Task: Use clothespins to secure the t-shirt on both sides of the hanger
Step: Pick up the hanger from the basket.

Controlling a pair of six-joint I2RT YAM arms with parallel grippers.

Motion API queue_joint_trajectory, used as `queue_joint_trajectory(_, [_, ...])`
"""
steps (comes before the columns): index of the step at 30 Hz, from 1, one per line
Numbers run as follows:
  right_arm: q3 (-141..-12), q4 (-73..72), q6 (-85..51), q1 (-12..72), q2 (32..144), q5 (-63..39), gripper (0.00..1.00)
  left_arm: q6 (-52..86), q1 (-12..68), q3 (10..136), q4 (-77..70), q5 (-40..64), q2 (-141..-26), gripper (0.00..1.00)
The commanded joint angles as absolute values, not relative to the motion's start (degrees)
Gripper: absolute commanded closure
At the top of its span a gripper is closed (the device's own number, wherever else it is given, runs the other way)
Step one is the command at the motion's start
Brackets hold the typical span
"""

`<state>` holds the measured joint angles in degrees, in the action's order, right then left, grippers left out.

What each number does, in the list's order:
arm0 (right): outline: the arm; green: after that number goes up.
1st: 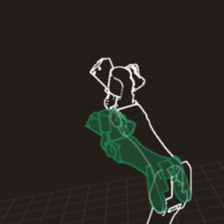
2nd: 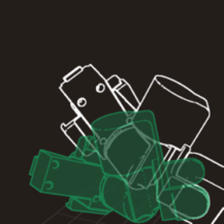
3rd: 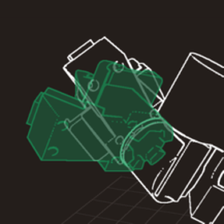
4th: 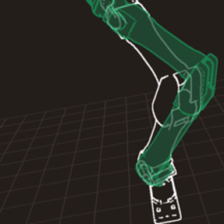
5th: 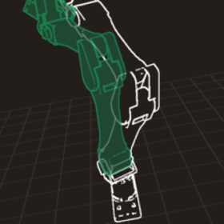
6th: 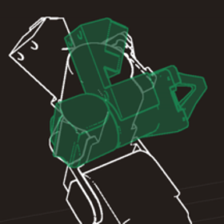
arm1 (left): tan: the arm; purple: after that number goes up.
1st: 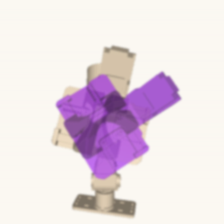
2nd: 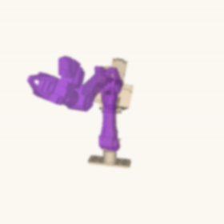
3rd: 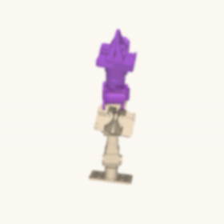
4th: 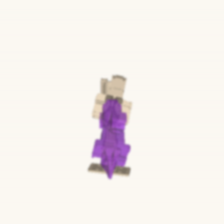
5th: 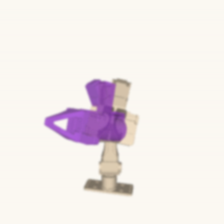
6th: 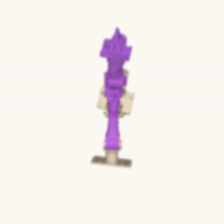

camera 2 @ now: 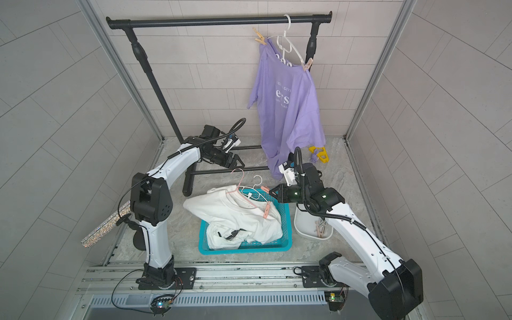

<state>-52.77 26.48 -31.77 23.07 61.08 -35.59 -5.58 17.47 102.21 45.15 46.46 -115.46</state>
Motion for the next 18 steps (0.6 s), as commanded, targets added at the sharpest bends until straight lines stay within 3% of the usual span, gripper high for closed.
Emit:
queue_joint_trajectory(1, [-54.58, 26.85, -30.28, 22.85, 60.93, -35.95, 1.0, -8.44, 17.1, 103.5, 47.8, 52.29, -116.46, 0.32])
queue_joint_trajectory(7, [-54.22, 26.63, -30.39, 22.85, 60.93, -35.86, 1.0, -8.79, 17.11, 102.47, 48.49, 56.45, -117.82, 0.4])
queue_joint_trajectory(18, [-53.48, 25.58, -30.93, 22.86, 60.91, -35.95, 1.0, -8.78, 17.14, 101.15, 48.64, 60.31, -119.49, 0.43])
